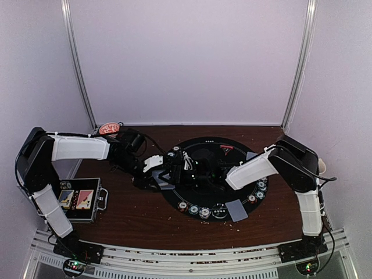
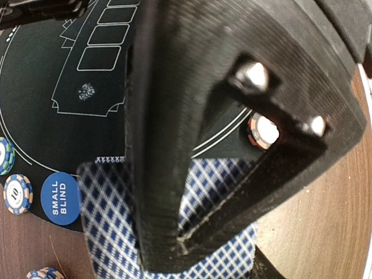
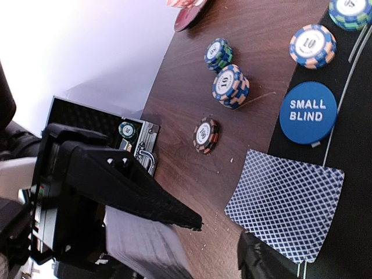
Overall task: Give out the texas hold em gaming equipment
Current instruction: Pick up the poker card from the face-down deck piles.
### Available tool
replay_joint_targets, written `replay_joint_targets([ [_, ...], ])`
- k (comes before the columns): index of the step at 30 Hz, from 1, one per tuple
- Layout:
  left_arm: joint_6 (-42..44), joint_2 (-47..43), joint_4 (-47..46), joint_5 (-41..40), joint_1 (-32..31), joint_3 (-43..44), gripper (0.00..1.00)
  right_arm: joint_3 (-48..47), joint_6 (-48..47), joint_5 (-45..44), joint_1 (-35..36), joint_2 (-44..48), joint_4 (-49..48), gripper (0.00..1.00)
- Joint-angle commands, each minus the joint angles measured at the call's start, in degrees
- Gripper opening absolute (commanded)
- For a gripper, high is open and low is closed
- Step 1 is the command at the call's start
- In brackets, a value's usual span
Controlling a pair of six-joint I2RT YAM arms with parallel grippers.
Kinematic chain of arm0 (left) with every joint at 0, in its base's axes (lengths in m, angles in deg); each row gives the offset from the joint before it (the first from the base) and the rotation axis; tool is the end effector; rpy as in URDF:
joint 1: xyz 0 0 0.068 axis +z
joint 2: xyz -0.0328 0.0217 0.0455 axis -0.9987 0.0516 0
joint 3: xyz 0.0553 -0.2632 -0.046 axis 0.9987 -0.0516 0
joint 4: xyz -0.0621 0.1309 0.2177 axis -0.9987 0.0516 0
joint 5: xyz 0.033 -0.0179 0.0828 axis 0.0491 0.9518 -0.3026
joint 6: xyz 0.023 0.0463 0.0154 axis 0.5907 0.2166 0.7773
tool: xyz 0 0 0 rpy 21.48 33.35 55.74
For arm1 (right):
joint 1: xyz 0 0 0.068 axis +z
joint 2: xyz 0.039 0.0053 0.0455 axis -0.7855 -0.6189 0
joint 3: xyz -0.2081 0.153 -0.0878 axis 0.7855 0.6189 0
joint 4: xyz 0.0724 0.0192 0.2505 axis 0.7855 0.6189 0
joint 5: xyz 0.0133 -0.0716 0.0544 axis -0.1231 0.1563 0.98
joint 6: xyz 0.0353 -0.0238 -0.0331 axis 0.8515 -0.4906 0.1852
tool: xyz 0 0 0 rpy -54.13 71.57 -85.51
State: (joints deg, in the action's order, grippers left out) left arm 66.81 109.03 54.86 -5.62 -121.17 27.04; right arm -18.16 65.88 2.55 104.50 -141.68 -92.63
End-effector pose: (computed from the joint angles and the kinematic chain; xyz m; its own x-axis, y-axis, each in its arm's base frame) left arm 0.2714 -0.2053 0.1836 -0.2367 0.7569 -0.6091 0.9711 0.2047 -0.1230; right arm 0.2632 0.3699 0.1382 -0.9012 0.0517 -0.4302 -0.3852 0.3593 0.8500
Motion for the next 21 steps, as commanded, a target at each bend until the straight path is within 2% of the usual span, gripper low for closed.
replay_joint_targets([
  [1,1.2,-1.49,-0.65,2.46,-0.18,-0.22,0.49,0.43,1.08,-3.92,-1.87,-0.18,0.75,0.48],
  [5,1.21,-1.53,-0.67,2.47,-0.15,-0.23,0.49,1.27,0.7,-4.49,-2.6,-0.07,1.79,0.43],
  [16,1.03,-0.76,-0.66,2.04,-0.16,0.04,0.49,4.8,-1.15,-5.39,-2.91,4.34,0.98,0.42],
  [18,1.03,-0.55,-0.71,1.84,-0.23,0.08,0.49,5.11,-1.29,-4.74,-2.73,5.0,0.5,0.4],
  [21,1.01,-0.15,-0.68,1.67,-0.21,0.21,0.49,5.73,-1.46,-4.18,-2.27,6.03,-0.74,0.32],
])
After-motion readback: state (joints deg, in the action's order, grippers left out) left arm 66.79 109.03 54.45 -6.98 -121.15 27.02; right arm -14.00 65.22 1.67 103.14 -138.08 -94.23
